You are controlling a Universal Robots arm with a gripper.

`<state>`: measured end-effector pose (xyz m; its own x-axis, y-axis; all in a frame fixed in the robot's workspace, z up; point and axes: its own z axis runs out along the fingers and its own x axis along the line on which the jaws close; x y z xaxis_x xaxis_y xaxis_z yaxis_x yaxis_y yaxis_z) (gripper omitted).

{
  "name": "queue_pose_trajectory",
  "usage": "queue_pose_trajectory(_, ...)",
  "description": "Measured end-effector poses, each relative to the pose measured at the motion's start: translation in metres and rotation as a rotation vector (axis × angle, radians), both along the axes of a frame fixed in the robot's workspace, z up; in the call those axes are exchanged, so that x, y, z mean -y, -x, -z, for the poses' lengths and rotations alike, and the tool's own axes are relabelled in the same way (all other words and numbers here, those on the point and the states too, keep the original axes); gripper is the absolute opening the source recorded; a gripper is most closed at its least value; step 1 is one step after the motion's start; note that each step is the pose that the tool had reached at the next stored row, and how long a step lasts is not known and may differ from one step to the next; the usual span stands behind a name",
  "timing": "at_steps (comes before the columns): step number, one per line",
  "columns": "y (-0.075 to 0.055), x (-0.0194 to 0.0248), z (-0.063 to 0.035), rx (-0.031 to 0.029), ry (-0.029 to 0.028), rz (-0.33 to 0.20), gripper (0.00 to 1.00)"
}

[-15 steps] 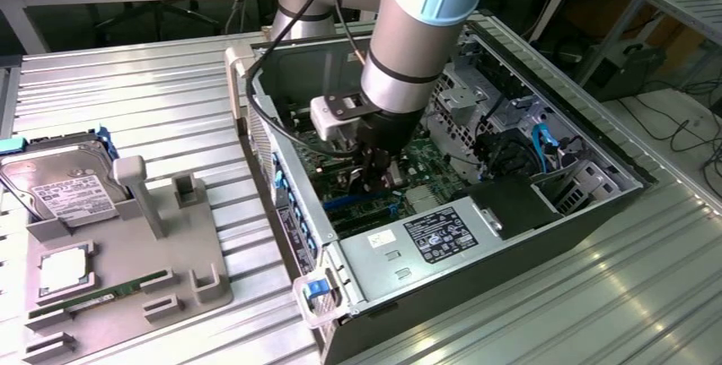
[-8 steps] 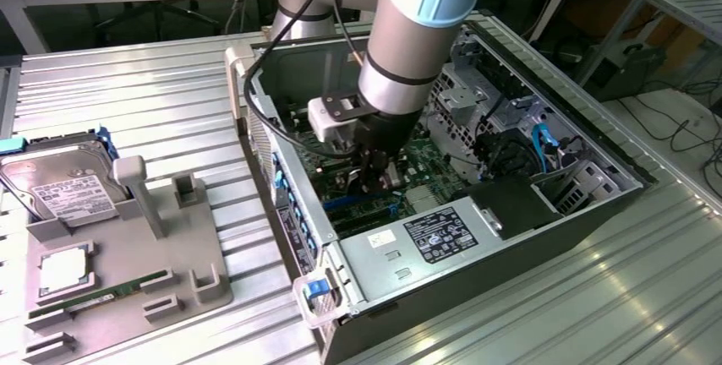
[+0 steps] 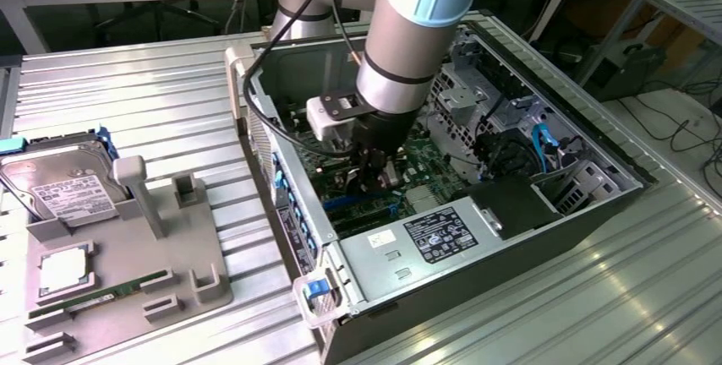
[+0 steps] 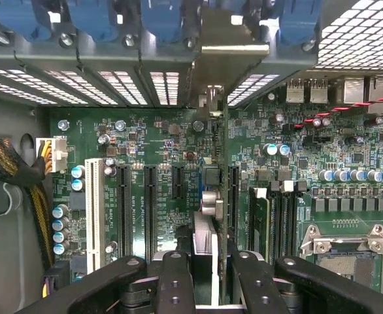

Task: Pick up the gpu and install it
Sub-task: 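Insert the gpu into the slot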

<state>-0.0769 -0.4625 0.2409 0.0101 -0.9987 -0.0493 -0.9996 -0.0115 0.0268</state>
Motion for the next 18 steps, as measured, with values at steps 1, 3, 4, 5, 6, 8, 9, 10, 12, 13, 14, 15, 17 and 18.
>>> queue_pose_trajectory(1, 0.0007, 0.0000, 0.0000, -0.0001, 0.0004, 0.000, 0.28)
queue_pose_trajectory(3, 0.0029, -0.0001, 0.0011, -0.0001, 0.0002, 0.000, 0.28)
queue_pose_trajectory(4, 0.0029, -0.0001, 0.0015, 0.0000, 0.0001, 0.000, 0.28)
queue_pose_trajectory(5, 0.0030, -0.0001, 0.0019, -0.0001, 0.0002, 0.000, 0.28)
queue_pose_trajectory(6, 0.0030, -0.0001, 0.0022, -0.0001, 0.0002, 0.000, 0.28)
queue_pose_trajectory(8, 0.0030, -0.0001, 0.0030, -0.0002, 0.0002, 0.000, 0.28)
queue_pose_trajectory(9, 0.0030, -0.0001, 0.0033, -0.0002, 0.0002, 0.000, 0.28)
queue_pose_trajectory(10, 0.0030, -0.0001, 0.0038, -0.0001, -0.0001, 0.000, 0.28)
queue_pose_trajectory(12, 0.0030, -0.0001, 0.0053, -0.0007, 0.0002, 0.000, 0.28)
queue_pose_trajectory(13, 0.0030, -0.0001, 0.0062, -0.0009, 0.0002, 0.000, 0.28)
queue_pose_trajectory(14, 0.0030, -0.0001, 0.0075, -0.0013, 0.0001, 0.000, 0.28)
queue_pose_trajectory(15, 0.0030, -0.0001, 0.0081, -0.0015, 0.0002, 0.000, 0.28)
queue_pose_trajectory(17, 0.0030, 0.0000, 0.0083, -0.0019, 0.0004, 0.000, 0.28)
queue_pose_trajectory(18, 0.0030, 0.0000, 0.0083, -0.0019, 0.0005, 0.000, 0.28)
